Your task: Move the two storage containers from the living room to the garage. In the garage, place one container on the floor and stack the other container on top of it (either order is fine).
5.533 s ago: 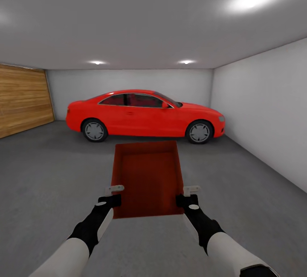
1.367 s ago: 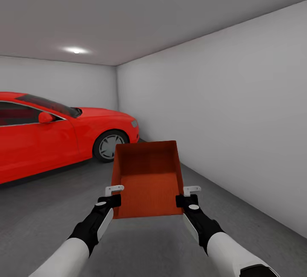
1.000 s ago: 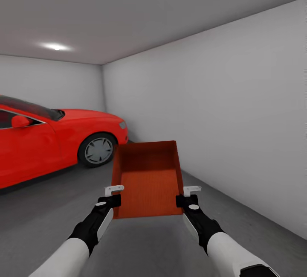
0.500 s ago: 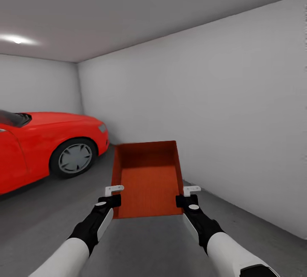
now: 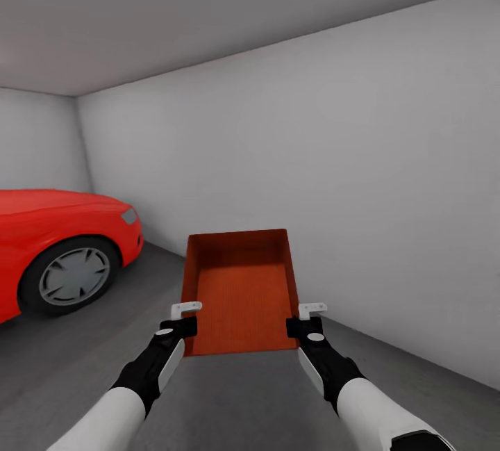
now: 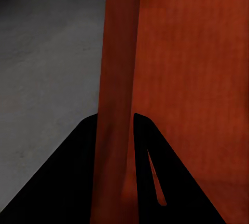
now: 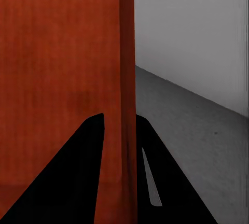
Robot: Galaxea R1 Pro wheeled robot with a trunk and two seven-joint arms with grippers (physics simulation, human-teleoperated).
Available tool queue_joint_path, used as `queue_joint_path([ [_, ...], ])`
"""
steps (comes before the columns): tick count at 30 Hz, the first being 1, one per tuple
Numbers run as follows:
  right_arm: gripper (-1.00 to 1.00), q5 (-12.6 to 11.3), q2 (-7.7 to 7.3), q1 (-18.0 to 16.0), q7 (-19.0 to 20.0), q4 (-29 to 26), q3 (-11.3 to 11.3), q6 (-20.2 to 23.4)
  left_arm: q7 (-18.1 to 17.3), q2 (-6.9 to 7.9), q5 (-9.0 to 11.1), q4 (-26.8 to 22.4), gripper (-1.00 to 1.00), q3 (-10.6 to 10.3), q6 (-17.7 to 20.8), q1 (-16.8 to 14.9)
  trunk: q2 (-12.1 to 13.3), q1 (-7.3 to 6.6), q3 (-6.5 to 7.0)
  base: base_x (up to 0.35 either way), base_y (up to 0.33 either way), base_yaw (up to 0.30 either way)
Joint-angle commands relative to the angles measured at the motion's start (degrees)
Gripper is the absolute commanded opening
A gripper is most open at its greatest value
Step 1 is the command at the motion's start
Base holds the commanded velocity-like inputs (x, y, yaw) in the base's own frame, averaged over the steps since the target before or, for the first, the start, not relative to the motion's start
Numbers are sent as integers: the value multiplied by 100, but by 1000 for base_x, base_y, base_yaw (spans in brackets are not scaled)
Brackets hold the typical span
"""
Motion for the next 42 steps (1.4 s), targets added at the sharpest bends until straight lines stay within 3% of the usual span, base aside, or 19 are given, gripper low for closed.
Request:
queue_joint_path([
  [1,-100,-8,-36,-1,-64,11,-63,25,53,10,-39,-108,-100,53,-50,-1,-3,5,-2,321,98,-286],
  [42,-100,-8,-44,-1,-64,11,-69,25,60,10,-40,-153,-100,53,-50,-1,-3,5,-2,318,97,-286],
])
